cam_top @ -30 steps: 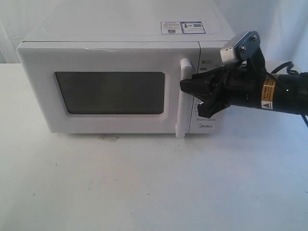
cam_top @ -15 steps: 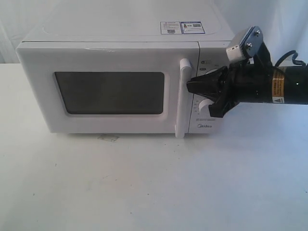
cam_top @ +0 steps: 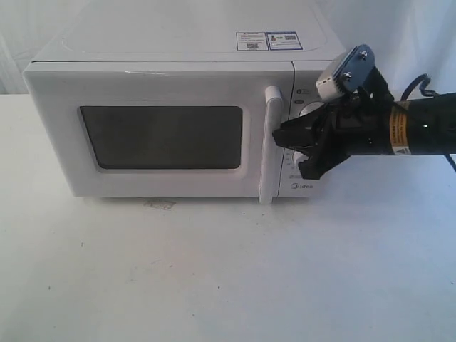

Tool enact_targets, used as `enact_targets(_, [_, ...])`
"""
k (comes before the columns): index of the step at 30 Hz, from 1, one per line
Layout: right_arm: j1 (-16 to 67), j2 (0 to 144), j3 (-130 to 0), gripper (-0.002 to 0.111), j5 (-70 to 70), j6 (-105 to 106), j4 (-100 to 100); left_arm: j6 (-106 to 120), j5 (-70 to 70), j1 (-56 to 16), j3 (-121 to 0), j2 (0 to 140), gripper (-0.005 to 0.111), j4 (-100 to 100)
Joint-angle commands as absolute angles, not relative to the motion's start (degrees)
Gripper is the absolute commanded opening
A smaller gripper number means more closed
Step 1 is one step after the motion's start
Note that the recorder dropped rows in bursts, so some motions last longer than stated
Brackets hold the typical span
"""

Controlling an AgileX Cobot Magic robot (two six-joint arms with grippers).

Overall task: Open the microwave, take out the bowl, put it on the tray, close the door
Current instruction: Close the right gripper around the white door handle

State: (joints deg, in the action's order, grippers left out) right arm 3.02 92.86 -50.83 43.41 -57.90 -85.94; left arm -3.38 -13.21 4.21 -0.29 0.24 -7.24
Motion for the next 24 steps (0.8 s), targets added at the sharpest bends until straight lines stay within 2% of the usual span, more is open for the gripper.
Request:
enact_targets(1, [5.8,93.6,-52.7,0.053,50.1,-55.9,-81.9,-3.6,-13.3,3.9,0.0,0.0,0.0,-7.7])
enact_targets(20, [10.3,95.3,-54.9,0.054,52.3,-55.3,-79.1,-3.5,-13.3,3.9,0.0,0.0,0.0,-7.3])
enact_targets(22, [10.3,95.6,-55.2,0.05,52.3,-55.3,-79.1,-3.5,-13.3,3.9,0.0,0.0,0.0,-7.3])
enact_targets(24, [10.3,95.7,-55.2,0.04,52.2,-55.3,-79.1,-3.5,-13.3,3.9,0.0,0.0,0.0,-7.3])
